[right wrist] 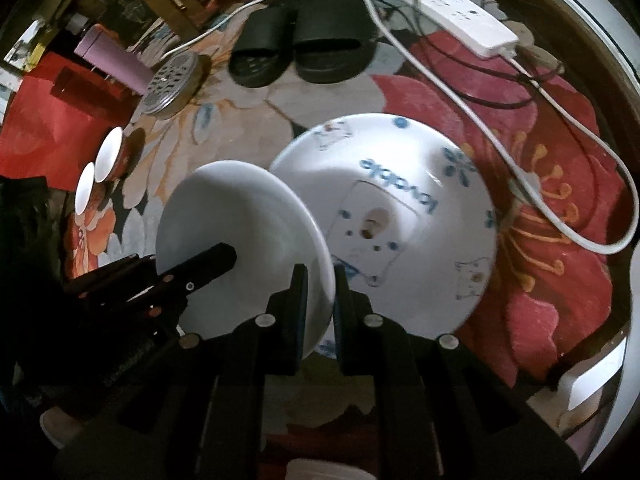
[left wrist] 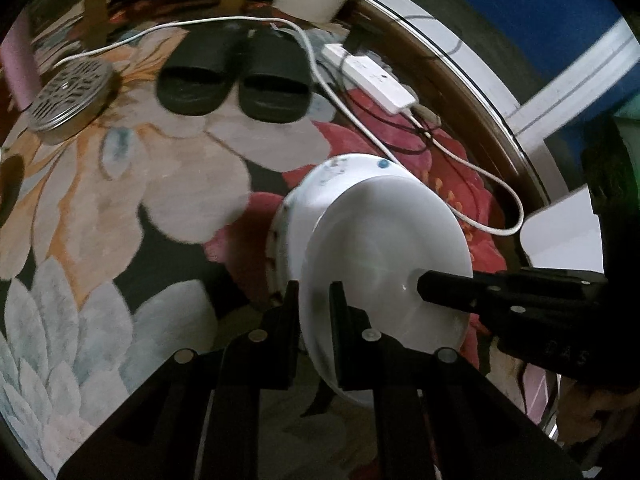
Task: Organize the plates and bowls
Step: 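Lower the white bowl onto the top bear plate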
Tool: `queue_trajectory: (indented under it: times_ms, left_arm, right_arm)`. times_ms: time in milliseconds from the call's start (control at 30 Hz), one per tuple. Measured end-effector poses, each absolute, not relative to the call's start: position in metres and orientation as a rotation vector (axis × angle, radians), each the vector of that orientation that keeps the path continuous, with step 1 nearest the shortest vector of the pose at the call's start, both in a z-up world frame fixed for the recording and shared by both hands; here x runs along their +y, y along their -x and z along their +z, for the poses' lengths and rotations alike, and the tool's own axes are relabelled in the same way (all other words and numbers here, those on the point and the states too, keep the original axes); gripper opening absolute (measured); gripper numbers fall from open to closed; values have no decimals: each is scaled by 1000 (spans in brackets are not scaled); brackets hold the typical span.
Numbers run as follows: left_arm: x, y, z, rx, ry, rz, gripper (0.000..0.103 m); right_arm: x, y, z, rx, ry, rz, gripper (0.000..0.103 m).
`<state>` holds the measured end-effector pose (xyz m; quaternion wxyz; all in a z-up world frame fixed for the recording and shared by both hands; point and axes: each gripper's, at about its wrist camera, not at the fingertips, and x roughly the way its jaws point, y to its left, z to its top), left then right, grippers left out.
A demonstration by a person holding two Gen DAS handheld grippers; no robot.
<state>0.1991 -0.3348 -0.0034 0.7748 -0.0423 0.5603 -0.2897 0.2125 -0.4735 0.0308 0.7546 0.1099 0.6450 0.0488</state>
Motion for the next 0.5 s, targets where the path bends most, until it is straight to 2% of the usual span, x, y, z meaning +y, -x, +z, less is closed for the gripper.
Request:
queue_trajectory:
  times_ms: [500]
  left_arm:
    - [-384, -191, -31, 1281, -47, -679, 12]
  right_arm:
    - [-516, -198, 2, 1496, -312, 37, 12]
